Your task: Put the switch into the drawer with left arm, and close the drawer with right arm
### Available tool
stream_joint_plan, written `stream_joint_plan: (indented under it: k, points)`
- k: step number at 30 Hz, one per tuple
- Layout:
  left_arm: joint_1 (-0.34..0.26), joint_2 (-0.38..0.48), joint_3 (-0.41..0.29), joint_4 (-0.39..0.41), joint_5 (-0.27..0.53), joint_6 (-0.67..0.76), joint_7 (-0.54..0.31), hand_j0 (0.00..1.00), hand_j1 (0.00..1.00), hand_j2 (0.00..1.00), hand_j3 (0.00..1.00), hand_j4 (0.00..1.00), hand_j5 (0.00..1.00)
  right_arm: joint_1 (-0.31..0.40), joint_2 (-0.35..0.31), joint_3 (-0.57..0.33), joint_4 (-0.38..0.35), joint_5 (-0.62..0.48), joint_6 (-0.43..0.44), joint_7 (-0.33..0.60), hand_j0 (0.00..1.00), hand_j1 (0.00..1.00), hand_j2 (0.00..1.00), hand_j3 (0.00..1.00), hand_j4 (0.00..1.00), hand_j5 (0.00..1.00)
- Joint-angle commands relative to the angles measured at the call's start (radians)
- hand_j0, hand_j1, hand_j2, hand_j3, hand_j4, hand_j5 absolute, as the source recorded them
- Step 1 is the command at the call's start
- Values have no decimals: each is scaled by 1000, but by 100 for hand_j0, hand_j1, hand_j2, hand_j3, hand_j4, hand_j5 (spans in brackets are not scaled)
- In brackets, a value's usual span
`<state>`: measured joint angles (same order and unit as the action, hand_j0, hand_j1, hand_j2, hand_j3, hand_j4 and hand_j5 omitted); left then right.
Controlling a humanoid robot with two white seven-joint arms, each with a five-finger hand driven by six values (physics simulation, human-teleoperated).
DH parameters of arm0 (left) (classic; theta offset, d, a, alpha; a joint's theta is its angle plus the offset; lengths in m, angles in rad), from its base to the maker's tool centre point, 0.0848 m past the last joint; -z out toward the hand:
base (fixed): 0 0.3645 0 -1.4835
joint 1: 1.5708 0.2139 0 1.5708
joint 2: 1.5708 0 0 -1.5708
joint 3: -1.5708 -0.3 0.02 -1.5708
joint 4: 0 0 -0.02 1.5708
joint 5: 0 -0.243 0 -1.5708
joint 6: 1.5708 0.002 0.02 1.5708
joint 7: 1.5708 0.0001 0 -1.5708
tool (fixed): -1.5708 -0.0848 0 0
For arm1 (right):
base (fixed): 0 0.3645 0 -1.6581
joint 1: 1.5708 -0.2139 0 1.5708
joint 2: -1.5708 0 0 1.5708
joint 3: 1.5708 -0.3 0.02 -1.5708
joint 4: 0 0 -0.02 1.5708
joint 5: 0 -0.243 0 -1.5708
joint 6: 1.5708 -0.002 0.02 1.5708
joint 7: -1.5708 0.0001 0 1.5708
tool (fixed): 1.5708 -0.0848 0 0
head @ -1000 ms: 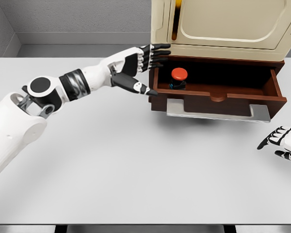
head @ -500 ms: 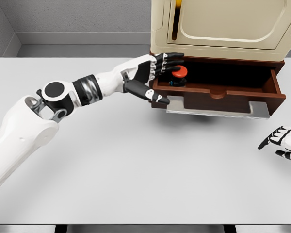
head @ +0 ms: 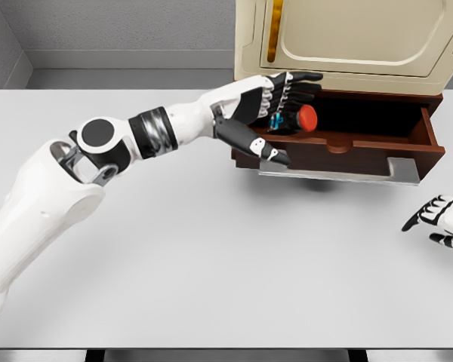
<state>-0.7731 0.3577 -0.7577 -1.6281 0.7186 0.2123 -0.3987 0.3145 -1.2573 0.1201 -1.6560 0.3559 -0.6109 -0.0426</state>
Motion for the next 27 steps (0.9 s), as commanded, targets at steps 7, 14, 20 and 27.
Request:
stream_joint_plan:
  k: [7,14,20,27]
  points:
    - [-20,-172,9,122,-189,-4,0,100,100,100,100,100,100,0,-2,0,1,-6,0,0,62,62,62,62,62,62]
    - [-25,-189,9,106,-189,-5,0,100,100,100,100,100,100,-2,-2,1,13,-6,0,-2,63,63,63,63,63,63]
    - [31,1,18,-173,-124,-10,0,100,100,100,100,100,100,-8,-8,0,15,-9,0,0,63,63,63,63,63,63]
    - [63,250,66,-174,-15,-289,-115,100,100,100,100,100,100,-14,-8,1,1,-17,0,3,51,51,51,51,51,51]
